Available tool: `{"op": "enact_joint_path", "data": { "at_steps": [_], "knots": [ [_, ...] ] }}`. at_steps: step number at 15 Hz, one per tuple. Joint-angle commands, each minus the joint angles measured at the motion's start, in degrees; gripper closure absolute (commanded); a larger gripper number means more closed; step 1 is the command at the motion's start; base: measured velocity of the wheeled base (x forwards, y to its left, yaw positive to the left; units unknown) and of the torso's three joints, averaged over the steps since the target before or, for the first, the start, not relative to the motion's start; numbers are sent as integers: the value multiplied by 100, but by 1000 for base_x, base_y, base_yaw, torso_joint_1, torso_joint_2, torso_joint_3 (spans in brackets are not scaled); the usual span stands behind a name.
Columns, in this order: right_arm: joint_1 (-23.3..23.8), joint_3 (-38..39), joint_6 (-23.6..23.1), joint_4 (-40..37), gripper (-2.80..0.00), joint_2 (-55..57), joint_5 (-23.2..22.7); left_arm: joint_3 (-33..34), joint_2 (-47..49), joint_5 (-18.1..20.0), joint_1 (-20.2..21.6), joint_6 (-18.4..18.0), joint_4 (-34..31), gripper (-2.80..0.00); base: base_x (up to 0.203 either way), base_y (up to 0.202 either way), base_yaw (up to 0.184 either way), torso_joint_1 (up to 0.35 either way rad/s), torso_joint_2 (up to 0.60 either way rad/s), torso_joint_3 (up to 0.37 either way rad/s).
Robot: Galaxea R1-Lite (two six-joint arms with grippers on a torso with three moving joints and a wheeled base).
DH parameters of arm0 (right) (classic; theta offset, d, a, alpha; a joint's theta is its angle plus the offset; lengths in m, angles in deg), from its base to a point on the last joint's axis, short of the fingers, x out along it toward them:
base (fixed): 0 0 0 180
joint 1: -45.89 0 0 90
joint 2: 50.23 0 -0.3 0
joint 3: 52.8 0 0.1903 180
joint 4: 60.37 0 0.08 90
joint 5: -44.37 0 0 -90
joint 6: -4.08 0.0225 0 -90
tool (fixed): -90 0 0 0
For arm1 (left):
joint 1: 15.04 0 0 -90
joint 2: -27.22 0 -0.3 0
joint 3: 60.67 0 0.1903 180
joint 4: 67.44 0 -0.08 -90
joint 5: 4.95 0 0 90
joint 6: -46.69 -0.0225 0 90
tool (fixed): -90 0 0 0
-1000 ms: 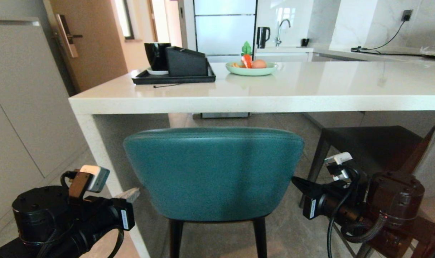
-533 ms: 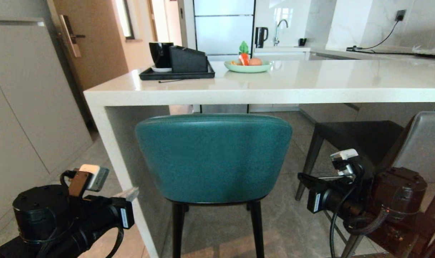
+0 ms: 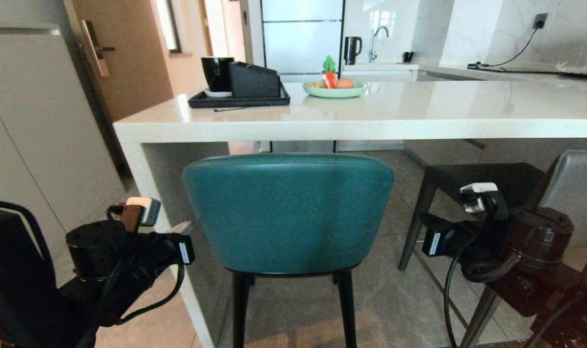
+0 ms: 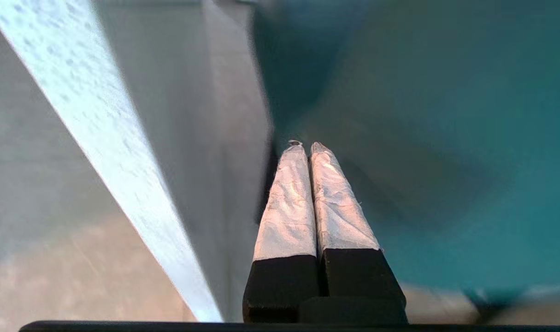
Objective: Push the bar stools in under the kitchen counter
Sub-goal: Pull the blue chair out from under the dining table
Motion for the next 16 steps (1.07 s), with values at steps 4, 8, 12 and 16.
{"op": "enact_joint_path", "data": {
  "at_steps": [4,8,12,16],
  "knots": [
    [74,-309,3,46,0,118,1,-556,576,47,185,-44,117,0,0,0,0,0,0,0],
    [81,-513,-5,46,0,310,42,-1029,762,-3,271,-54,117,0,0,0,0,0,0,0],
    [224,-513,-5,46,0,387,46,-1465,756,39,483,-288,-241,0,0,0,0,0,0,0],
    [218,-513,-5,46,0,387,20,-1730,829,66,681,-545,-366,0,0,0,0,0,0,0]
  ]
}}
